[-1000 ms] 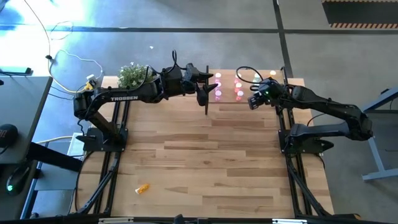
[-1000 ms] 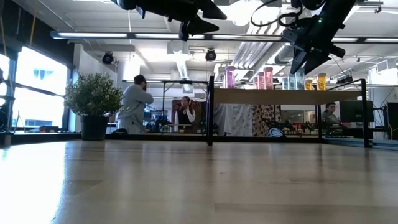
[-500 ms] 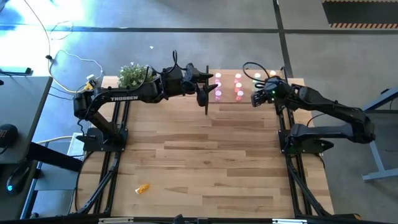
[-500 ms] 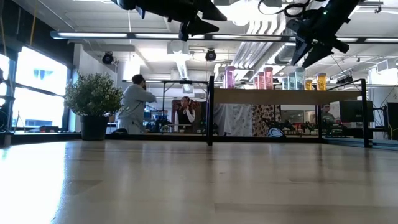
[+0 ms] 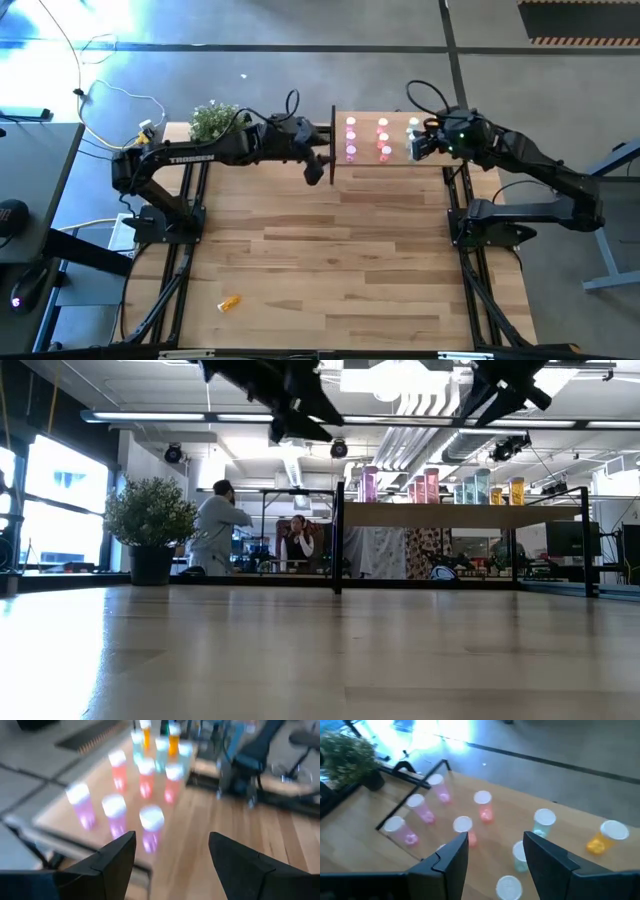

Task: Pick and place medicine bottles onto shelf by color
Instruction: Put the orange pill bottle on the shelf aligned with the other orange pill bottles

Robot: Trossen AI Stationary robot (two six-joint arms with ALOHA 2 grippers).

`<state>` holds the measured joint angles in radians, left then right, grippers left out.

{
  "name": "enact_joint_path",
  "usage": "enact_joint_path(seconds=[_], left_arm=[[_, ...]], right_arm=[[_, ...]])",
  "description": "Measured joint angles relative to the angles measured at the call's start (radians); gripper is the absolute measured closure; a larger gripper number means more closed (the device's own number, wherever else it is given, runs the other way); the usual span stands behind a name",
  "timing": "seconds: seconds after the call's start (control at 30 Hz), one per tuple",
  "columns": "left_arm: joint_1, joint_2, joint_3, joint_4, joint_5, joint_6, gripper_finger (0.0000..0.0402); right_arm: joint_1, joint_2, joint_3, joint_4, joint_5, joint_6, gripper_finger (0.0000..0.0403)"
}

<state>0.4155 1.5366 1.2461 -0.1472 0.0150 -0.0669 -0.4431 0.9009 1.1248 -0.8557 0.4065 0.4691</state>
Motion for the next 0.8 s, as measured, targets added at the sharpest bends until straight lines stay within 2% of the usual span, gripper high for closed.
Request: enact_joint_path(seconds=[0.2, 0.4, 0.63, 0.8], left_arm=[[-0.054, -0.075, 0.000, -0.281, 0.000, -0.036, 0.0158], [-0.163, -0.142, -0.003, -0.543, -0.001, -0.162, 0.0158], [-0.361, -0.197, -0.075, -0.744, -0.003, -0.401, 0.0158], [-0.535, -0.209, -0.130, -0.825, 0.000, -0.609, 0.0158]], right_arm=[[0.000, 0.001, 0.013, -0.012, -0.045, -0.007, 0.0222], [0.000, 0.001, 0.013, -0.025, -0.050, -0.024, 0.0222], [0.000, 0.001, 0.013, -0.023, -0.051, -0.069, 0.0222], [0.000, 0.001, 0.013, -0.023, -0.051, -0.070, 0.0222]])
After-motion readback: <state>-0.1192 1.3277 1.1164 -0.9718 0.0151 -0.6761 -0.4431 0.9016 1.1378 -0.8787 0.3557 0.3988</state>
